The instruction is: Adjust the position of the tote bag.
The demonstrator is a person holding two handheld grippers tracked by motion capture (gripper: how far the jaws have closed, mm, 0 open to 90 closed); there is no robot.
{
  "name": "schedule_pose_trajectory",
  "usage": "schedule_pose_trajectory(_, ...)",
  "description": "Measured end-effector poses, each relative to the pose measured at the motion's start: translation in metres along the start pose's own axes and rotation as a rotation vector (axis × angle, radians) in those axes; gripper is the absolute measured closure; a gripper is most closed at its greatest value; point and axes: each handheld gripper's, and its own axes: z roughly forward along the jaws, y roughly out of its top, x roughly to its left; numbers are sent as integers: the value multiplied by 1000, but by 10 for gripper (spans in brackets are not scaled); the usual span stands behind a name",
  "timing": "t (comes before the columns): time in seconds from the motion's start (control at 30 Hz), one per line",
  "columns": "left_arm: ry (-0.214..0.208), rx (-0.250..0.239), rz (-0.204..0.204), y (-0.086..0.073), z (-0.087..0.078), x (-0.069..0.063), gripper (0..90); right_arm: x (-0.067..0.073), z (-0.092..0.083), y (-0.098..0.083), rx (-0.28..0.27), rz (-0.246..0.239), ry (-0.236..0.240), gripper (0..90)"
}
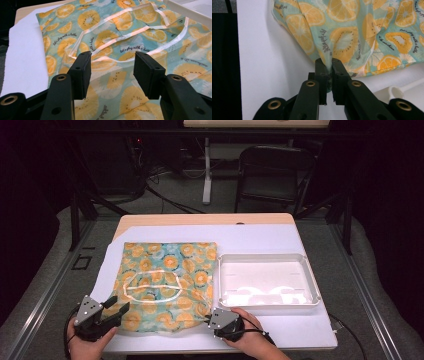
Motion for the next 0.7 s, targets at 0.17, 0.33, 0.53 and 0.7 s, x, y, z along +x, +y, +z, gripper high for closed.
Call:
schedule_pose_trajectory(0.17, 18, -2, -26, -1, -4, 5, 488, 0, 0, 0, -13, 19, -5, 856)
schedule_pose_trajectory(0.33, 37, -19, -71, -3, -9, 13, 489, -1, -1, 1, -11, 15, -10, 859)
schedule_pose_trajectory(0.53, 53, -22, -105, -7, -14, 20, 488, -4, -1, 3, -11, 15, -13, 856)
schedule_pose_trajectory(0.7, 60, -18, -130, -9, -18, 25, 499, -5, -1, 4, -19, 20, -16, 852)
